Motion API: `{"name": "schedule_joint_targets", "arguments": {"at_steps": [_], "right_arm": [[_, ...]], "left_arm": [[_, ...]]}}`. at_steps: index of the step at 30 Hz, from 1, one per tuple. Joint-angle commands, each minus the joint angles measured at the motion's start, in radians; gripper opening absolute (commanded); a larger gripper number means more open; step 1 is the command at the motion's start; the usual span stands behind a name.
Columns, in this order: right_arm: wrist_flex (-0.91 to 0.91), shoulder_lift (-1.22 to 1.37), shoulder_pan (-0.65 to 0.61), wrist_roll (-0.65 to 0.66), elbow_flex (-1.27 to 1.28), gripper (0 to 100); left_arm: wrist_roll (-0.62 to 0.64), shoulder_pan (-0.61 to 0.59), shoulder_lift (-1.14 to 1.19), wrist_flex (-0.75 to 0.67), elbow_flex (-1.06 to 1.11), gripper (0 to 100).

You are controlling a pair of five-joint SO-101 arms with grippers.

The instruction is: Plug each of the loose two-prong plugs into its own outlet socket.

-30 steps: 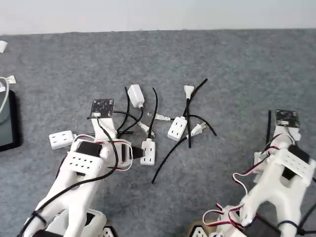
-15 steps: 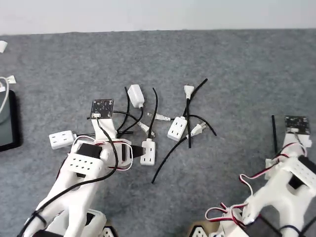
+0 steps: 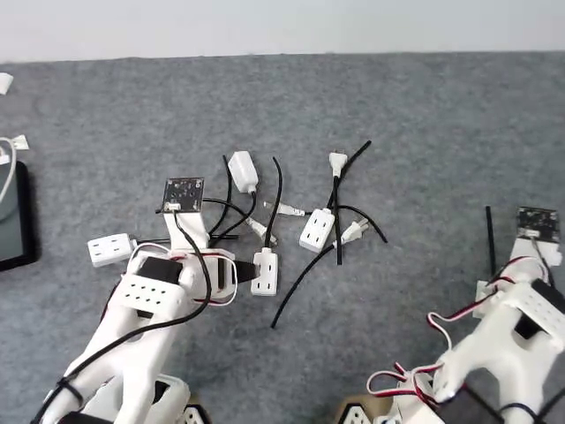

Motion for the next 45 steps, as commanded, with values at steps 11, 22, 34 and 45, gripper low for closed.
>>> {"name": "schedule_joint_targets", "arguments": {"at_steps": [11, 22, 34, 45], "right_arm": [[-0.071, 0.191, -0.005, -0.011, -0.091, 7.1], [-0.061, 0.199, -0.027, -0.009, -0.144, 7.1], [-0.061, 0.203, -0.031, -0.015, -0.133, 6.8], [-0.061, 0.203, -0.031, -0.009, -0.114, 1.3]], "left_arm": [[-0.012, -0.005, -0.021, -0.023, -0.005, 34], [-0.012, -0.005, -0.025, -0.023, -0.005, 34], [-0.012, -0.005, -0.021, -0.023, -0.005, 34], [-0.014, -0.005, -0.021, -0.023, -0.005, 34]]}}
